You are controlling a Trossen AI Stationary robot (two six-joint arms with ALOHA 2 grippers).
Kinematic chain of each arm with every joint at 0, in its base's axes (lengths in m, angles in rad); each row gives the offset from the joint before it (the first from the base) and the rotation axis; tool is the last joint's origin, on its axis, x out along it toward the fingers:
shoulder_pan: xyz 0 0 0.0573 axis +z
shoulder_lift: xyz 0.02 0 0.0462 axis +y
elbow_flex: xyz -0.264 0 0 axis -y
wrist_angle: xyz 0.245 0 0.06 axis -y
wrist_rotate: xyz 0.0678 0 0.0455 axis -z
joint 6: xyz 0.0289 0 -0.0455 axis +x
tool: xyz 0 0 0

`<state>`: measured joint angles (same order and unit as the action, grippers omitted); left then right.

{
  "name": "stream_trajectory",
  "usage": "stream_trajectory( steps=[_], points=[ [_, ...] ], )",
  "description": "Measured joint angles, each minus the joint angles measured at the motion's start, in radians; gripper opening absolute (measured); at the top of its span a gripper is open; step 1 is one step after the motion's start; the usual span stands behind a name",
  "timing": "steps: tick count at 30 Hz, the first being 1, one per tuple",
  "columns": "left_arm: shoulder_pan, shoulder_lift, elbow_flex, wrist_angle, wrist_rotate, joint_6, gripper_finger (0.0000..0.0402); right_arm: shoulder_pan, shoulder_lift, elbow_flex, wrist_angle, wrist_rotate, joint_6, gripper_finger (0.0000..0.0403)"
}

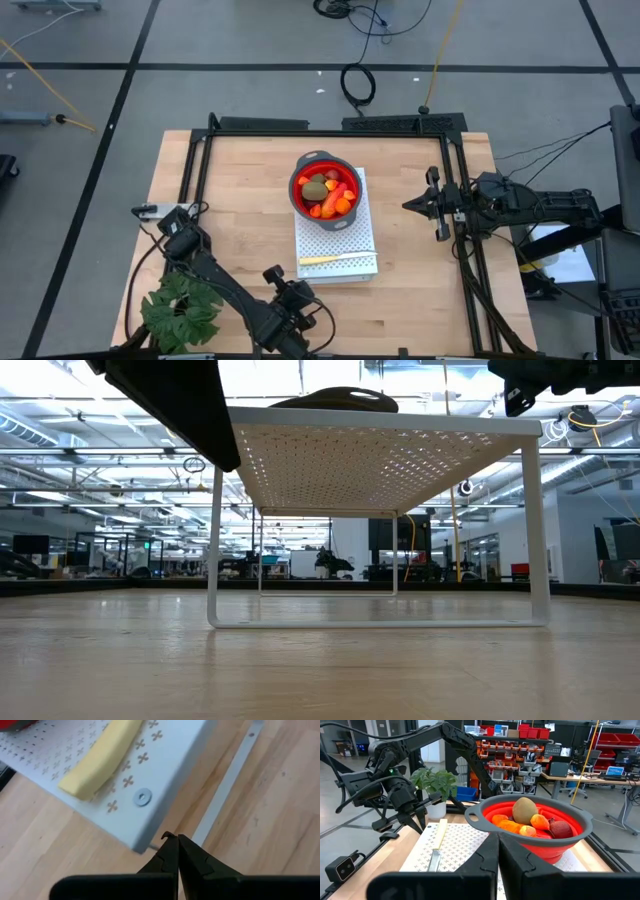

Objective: Pick & Place Fruit
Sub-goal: Adjust the shelf

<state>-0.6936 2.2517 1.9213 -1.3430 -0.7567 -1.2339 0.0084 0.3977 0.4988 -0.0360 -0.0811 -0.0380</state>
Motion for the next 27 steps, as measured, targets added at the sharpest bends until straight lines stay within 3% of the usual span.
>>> stream_trajectory(
  steps=[27],
  points=[
    [-0.003,0.000,0.000,-0.105,0.025,-0.103,0.0002,0.000,0.000,0.000,-0.005,0.000,0.000,0.0000]
  ],
)
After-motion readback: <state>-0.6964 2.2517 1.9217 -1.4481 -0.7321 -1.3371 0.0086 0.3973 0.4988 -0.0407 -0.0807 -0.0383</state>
